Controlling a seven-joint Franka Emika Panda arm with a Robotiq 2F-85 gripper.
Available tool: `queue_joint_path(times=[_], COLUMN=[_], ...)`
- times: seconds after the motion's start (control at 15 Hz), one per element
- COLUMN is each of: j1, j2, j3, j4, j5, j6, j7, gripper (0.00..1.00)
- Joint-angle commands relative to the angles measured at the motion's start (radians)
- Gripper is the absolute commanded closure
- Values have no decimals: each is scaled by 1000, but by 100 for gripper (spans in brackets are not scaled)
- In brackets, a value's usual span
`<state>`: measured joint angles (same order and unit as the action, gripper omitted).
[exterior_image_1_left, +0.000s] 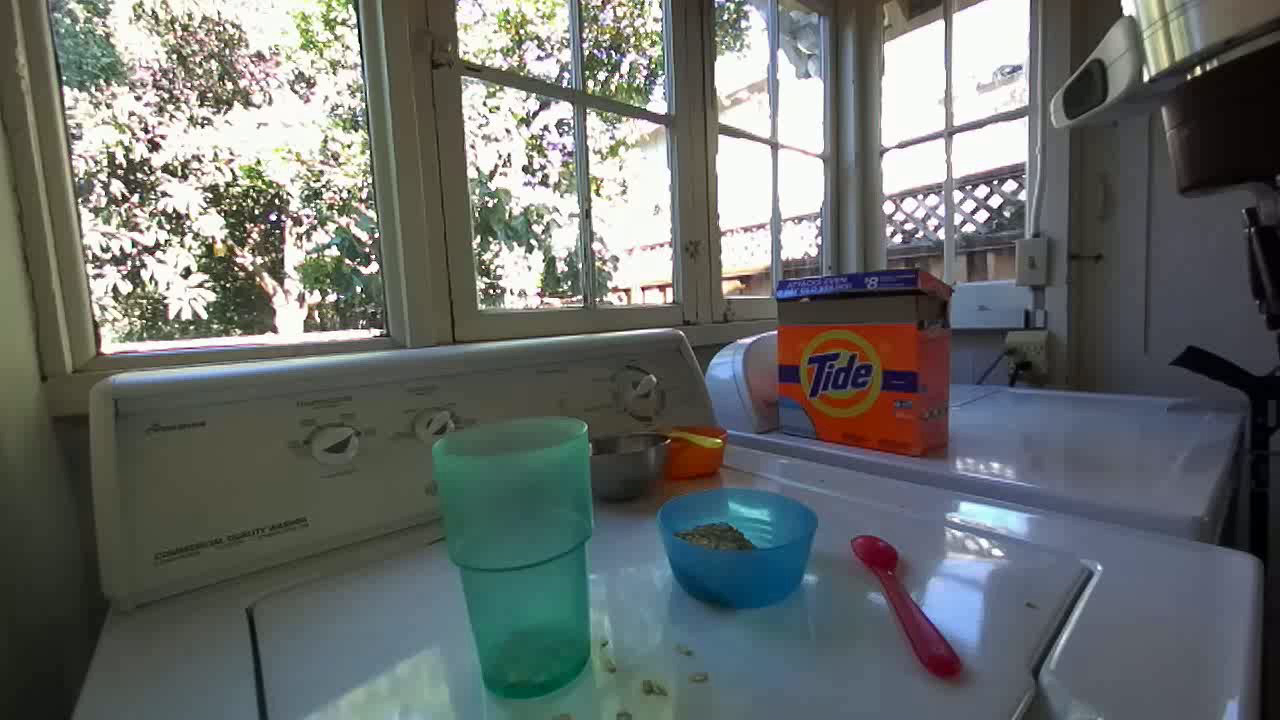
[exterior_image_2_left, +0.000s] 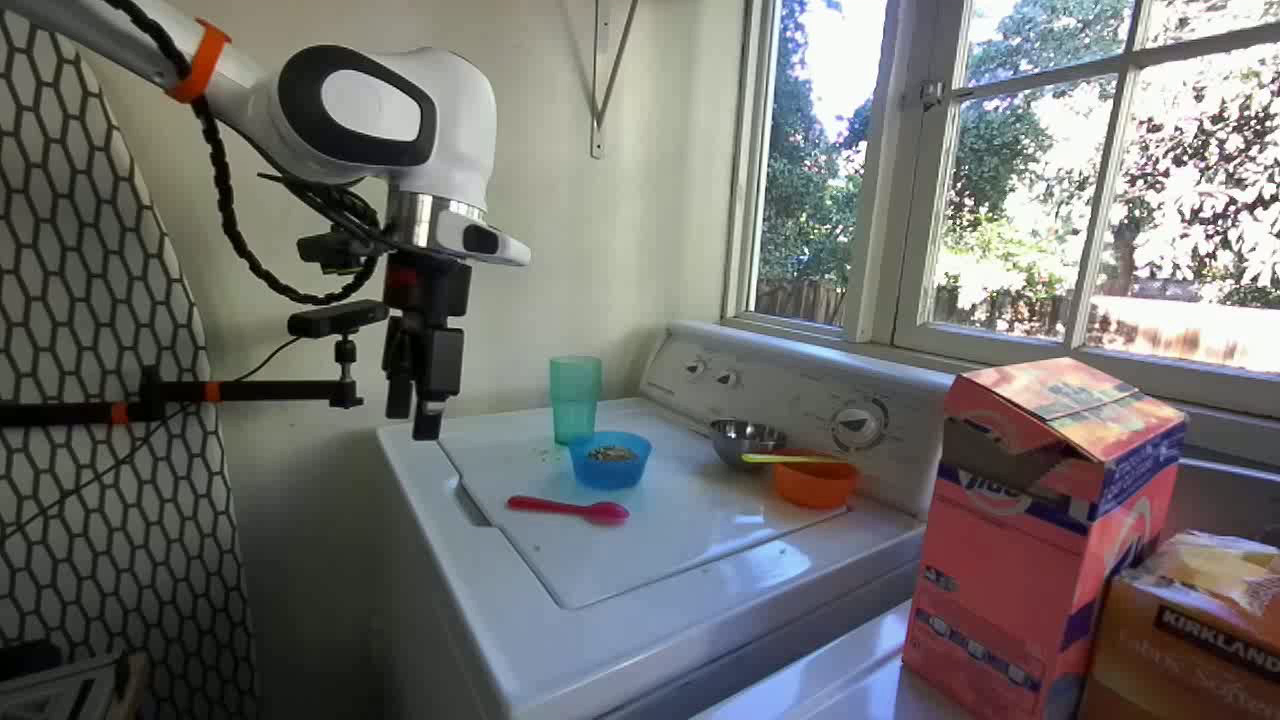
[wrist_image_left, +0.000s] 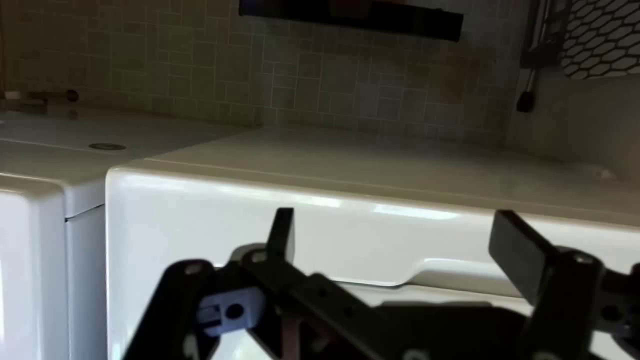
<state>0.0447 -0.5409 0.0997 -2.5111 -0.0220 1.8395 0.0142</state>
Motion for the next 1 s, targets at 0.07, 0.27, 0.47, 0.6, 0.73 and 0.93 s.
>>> queue_joint_path(times=[0.07,0.27,0.47,0.6,0.73,0.93], j1=[11,11,11,-4,-13,-38], j2=[1,1,1,14,52,136], j3=[-9,-9,-9,-17,-30,-38], j4=[1,1,1,22,69,159], j5=[-5,-5,-5,7,21,50], j6=[-2,-2,-2,18,26,16], j7=[5,5,5,40,60,155], gripper=[0,0,0,0,0,0])
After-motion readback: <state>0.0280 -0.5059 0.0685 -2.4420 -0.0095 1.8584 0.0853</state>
